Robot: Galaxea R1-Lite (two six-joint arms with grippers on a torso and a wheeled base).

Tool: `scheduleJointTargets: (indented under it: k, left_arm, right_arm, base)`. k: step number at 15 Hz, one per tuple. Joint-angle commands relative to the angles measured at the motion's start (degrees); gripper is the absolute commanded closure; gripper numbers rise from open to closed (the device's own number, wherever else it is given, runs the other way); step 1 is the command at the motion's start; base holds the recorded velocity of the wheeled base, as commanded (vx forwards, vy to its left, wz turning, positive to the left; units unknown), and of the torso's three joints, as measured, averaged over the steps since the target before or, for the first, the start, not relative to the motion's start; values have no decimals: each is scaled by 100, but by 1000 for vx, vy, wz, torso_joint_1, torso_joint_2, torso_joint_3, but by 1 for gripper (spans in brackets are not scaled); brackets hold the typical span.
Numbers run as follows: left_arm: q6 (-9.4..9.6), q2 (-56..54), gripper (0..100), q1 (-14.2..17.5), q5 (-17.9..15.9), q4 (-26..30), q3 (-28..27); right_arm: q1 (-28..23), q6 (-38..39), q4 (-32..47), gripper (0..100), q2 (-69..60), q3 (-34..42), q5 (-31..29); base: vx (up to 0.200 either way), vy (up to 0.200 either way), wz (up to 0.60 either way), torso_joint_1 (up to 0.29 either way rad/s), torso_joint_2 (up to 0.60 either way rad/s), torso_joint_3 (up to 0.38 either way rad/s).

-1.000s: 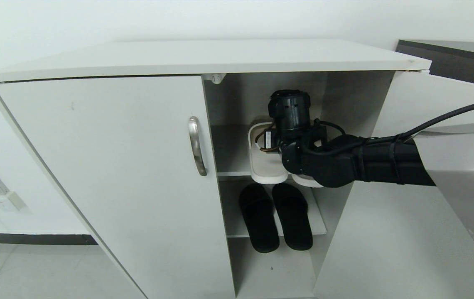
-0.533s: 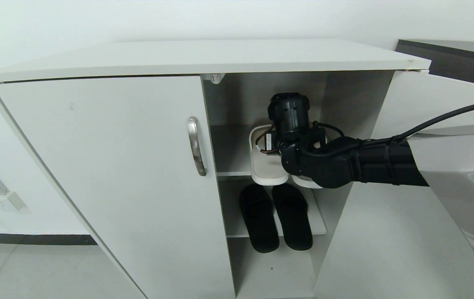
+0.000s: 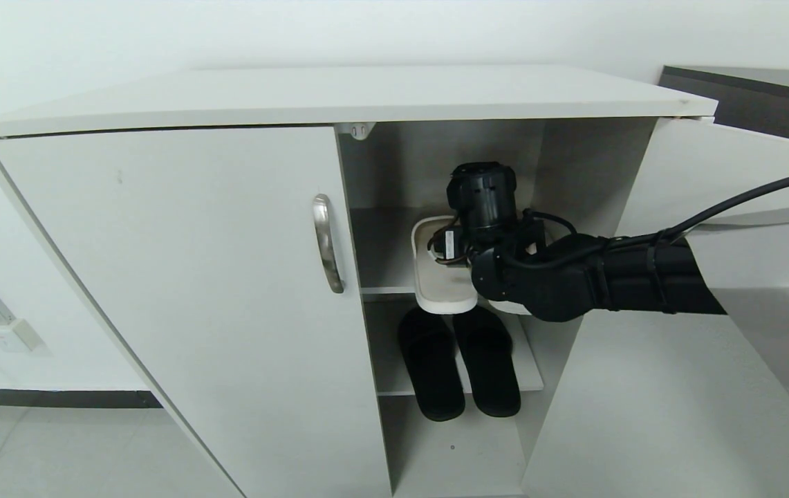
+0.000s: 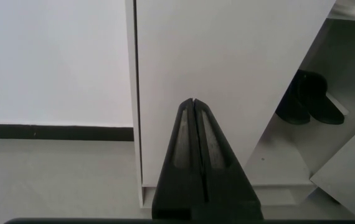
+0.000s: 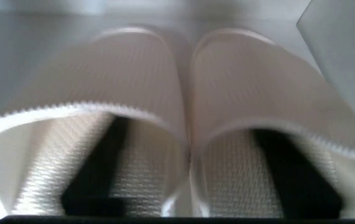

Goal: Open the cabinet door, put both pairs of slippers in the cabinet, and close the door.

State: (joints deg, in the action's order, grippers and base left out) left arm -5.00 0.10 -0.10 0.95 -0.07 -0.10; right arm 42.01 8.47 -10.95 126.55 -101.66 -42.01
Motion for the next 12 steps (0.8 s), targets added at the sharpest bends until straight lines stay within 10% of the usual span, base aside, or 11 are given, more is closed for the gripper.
scheduleJointTargets:
  k: [1, 12]
  left_arm:
    - [-1, -1, 100, 1, 2, -1, 1]
    - [-1, -1, 100, 1, -7, -1, 1]
  right_arm:
    - [106, 32, -39, 0, -412, 419, -18]
    - [897, -3, -1401, 0, -2293, 3398, -9]
  base:
    - [0, 0, 0, 0, 0, 0]
    - [0, 0, 0, 0, 0, 0]
